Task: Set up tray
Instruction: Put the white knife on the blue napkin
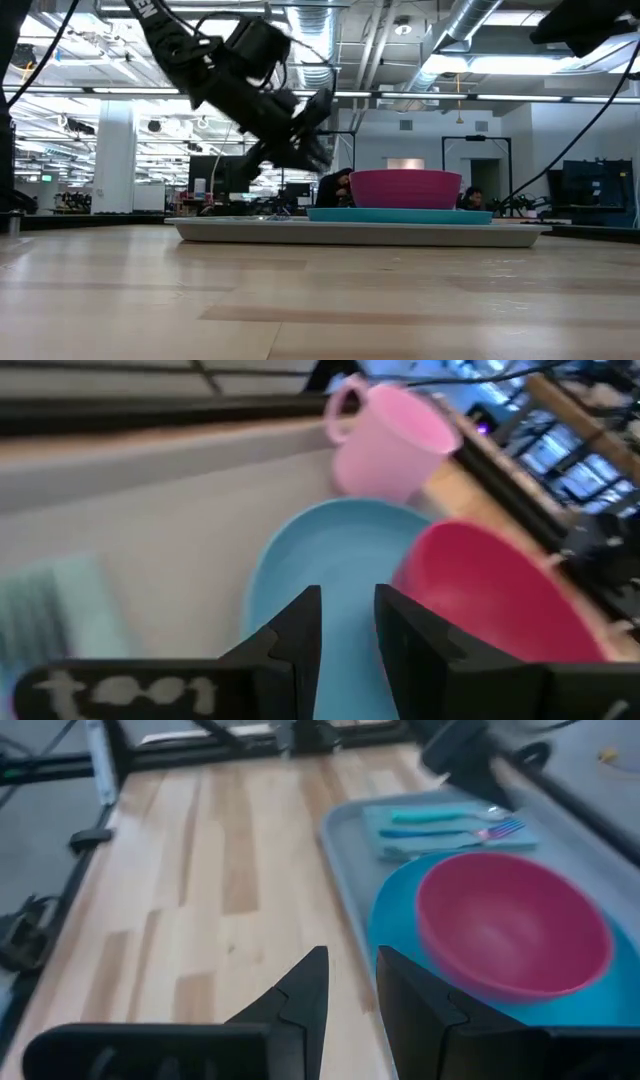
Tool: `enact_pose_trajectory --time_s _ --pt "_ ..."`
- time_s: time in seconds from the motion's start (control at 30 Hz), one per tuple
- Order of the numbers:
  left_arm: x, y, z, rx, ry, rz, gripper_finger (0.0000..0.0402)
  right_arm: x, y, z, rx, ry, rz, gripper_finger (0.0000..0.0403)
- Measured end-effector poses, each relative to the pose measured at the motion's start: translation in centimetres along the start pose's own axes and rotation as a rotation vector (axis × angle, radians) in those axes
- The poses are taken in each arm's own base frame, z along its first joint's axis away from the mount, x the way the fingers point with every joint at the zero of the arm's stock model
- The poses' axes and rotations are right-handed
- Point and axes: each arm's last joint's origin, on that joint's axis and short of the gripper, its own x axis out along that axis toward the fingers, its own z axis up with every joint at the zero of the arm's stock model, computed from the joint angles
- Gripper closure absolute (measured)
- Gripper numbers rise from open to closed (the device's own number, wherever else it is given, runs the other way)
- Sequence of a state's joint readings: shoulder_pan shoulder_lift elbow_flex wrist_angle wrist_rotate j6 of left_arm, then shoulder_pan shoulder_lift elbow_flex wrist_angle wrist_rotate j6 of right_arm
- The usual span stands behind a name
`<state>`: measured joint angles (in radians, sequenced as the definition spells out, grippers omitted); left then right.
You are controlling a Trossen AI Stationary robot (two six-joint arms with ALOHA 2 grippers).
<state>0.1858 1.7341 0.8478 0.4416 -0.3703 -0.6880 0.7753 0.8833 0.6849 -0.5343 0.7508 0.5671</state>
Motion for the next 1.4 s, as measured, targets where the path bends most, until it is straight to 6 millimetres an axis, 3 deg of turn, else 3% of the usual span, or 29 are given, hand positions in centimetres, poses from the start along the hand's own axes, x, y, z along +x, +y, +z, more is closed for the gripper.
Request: enact_pose_trajectory --time_s 0.3,0.7,0.97,1.23,1.4 --pt "-0.5 -4.1 1.3 0.183 -0.05 -0.114 0.0319 0.0 0.3 -0.2 0.104 0.057 0.083 0.0321" --pt "-1.9 -7.9 1.4 0.338 -0.09 -0.206 0.0319 1.2 -1.3 0.7 0.282 0.012 -0.045 0.0321" --pt "-2.6 -8.9 0.5 0.376 -0.078 -0.241 0.0319 2.0 -2.7 0.4 0.327 0.082 -0.138 0.0321" --pt "-3.0 -9.3 0.2 0.442 -0.099 -0.218 0.0319 3.9 -3.9 1.3 0.371 0.027 -0.259 0.0321" --pt "-3.3 -9.3 0.8 0.461 -0.138 -0.177 0.0319 4.9 -4.7 1.3 0.263 0.095 -0.26 0.0318"
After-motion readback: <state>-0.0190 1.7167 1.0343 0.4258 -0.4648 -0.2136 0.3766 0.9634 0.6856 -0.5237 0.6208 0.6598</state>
